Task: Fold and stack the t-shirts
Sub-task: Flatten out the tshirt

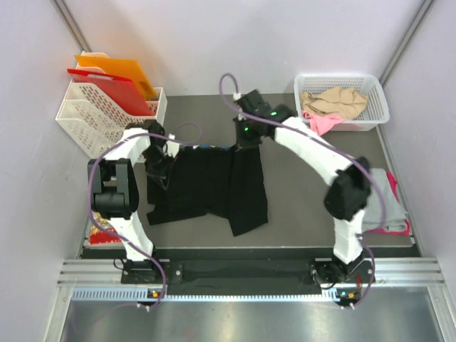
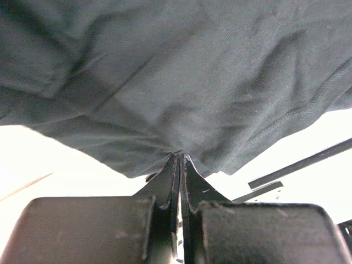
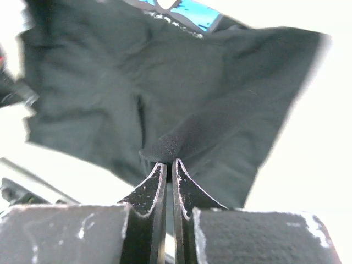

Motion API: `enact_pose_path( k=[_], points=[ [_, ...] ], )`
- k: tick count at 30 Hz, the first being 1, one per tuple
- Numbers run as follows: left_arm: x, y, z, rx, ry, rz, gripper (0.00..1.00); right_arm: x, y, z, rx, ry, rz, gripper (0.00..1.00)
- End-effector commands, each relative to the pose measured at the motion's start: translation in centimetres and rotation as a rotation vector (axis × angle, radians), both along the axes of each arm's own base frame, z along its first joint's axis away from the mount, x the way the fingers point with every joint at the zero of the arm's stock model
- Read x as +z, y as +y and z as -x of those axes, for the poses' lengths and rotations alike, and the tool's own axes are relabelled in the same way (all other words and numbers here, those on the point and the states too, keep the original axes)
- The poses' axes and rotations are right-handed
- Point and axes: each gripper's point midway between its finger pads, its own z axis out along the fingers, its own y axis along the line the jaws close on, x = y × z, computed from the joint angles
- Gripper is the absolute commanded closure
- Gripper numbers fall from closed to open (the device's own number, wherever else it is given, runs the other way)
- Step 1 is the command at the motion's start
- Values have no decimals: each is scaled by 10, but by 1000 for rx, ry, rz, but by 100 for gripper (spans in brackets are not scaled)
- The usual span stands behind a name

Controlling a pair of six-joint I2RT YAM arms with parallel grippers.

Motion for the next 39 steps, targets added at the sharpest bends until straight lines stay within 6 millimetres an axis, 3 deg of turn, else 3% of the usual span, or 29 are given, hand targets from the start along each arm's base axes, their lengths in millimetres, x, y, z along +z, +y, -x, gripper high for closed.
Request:
enact_pose_path(
  k=[1, 7, 8, 10, 13, 16, 21, 24, 29, 33, 36, 39],
  points=[
    [39, 5, -10, 8, -86, 25, 100, 59, -55, 52, 0, -80, 26, 100],
    [48, 4, -9, 9, -83, 35, 100, 41, -101, 117, -44, 27, 44, 100],
    [48, 3, -8, 12, -80, 35, 100, 27, -112, 126, -54, 60, 88, 100],
    [49, 3, -7, 12, -80, 36, 99, 13, -143, 139, -90, 79, 205, 100],
    [52, 1, -6, 17, -78, 48, 98, 0, -179, 138, -124, 67, 355, 100],
    [52, -4, -5, 17, -70, 58, 97, -2, -203, 110, -183, 18, 407, 100],
    [52, -17, -3, -5, -65, 55, 97, 6, -250, 43, -363, -61, 481, 100],
    [53, -21, 0, -4, -60, 59, 97, 5, -257, 2, -407, -96, 515, 100],
    [51, -21, 8, -2, -49, 53, 97, -9, -238, -64, -390, -120, 538, 94],
    [51, -21, 13, 4, -47, 45, 97, -21, -235, -92, -405, -108, 591, 53],
    [54, -20, 15, 6, -50, 44, 90, -13, -237, -97, -437, -132, 610, 33],
    [54, -22, 16, 3, -47, 45, 72, 7, -242, -85, -456, -174, 623, 29]
  ],
)
